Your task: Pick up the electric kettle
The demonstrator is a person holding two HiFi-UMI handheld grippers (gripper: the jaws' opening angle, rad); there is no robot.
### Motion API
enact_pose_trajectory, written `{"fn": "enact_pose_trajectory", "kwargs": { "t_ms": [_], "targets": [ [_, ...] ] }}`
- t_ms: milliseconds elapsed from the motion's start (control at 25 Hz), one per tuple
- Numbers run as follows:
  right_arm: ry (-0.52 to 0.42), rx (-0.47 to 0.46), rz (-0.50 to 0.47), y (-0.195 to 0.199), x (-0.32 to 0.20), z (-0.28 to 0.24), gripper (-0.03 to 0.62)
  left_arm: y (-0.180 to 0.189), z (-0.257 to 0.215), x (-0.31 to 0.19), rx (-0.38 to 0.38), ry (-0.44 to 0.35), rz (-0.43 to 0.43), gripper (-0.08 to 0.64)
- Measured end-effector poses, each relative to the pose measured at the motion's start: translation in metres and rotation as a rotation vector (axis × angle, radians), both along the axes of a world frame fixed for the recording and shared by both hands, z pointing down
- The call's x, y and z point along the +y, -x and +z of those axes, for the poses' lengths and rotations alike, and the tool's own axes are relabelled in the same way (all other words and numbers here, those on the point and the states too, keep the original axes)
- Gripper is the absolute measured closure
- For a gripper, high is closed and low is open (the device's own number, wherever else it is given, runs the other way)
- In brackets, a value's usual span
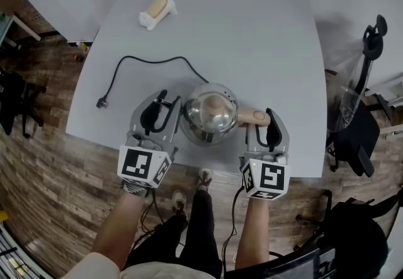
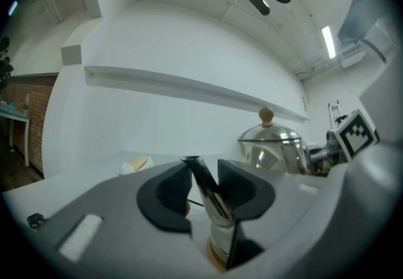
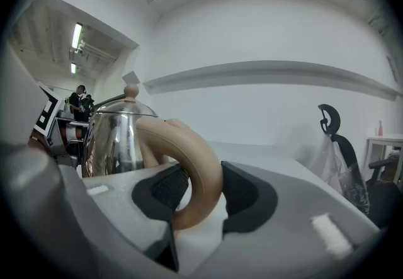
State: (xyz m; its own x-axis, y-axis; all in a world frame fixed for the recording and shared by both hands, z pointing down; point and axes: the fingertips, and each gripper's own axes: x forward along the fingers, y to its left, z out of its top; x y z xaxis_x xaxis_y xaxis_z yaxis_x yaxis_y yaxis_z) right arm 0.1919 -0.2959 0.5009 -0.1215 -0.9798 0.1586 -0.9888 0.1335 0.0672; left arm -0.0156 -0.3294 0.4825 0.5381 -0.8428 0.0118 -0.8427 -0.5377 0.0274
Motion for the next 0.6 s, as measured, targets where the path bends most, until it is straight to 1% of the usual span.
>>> {"fn": "enact_pose_trajectory", "kwargs": {
  "t_ms": [600],
  "targets": [
    [-0.006,0.010,-0.004,-0.001,0.004,-0.015,0.431,-0.001,-0.015,0.003,-0.006,-0.019,0.007,0.419]
  ]
}}
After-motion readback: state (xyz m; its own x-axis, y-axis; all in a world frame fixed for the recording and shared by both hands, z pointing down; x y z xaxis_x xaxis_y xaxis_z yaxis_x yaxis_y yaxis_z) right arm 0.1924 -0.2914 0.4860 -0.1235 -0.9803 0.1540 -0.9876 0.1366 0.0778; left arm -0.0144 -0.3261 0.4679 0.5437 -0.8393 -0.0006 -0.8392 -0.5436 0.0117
